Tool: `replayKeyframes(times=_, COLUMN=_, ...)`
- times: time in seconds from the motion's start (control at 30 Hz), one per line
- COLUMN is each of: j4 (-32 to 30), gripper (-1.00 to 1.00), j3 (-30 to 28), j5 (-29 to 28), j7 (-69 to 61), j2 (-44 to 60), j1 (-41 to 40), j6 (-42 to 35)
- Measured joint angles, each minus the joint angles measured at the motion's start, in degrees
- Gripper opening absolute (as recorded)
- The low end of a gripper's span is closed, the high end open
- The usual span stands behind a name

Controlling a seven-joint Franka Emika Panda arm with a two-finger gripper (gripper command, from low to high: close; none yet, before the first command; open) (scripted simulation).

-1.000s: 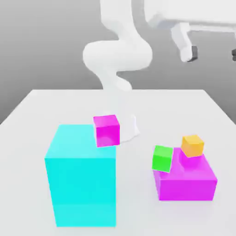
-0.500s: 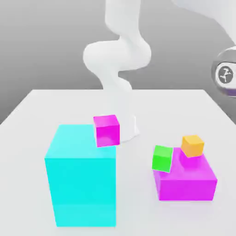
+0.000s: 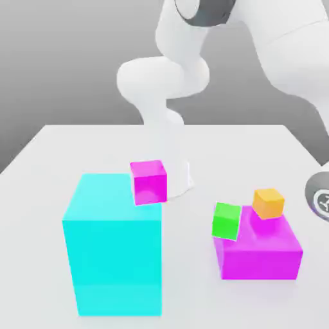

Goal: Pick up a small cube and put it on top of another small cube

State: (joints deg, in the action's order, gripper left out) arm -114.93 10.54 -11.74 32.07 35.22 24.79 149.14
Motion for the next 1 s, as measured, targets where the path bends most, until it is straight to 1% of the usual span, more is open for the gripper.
replayKeyframes(times=0.1, j4=-1.41, gripper=-1.0, j3=1.11, j5=1.95, j7=-0.82, j2=-5.62, j1=-1.12, j6=-4.13)
replayKeyframes(times=0.17, j4=-3.0, gripper=-1.0, j3=0.49, j5=4.6, j7=1.01, j2=-9.86, j1=-2.83, j6=-6.49)
replayKeyframes(times=0.33, j4=-7.24, gripper=-1.0, j3=-2.78, j5=10.41, j7=7.96, j2=-20.56, j1=-6.86, j6=-12.37)
replayKeyframes(times=0.47, j4=-10.62, gripper=-1.0, j3=-6.11, j5=12.97, j7=15.12, j2=-28.96, j1=-9.95, j6=-17.19)
replayKeyframes(times=0.7, j4=-16.52, gripper=-1.0, j3=-8.83, j5=13.77, j7=30.3, j2=-43.38, j1=-17.53, j6=-25.65)
replayKeyframes(times=1.0, j4=-24.22, gripper=-1.0, j3=-10.92, j5=12.01, j7=52.36, j2=-61.4, j1=-27.11, j6=-36.06)
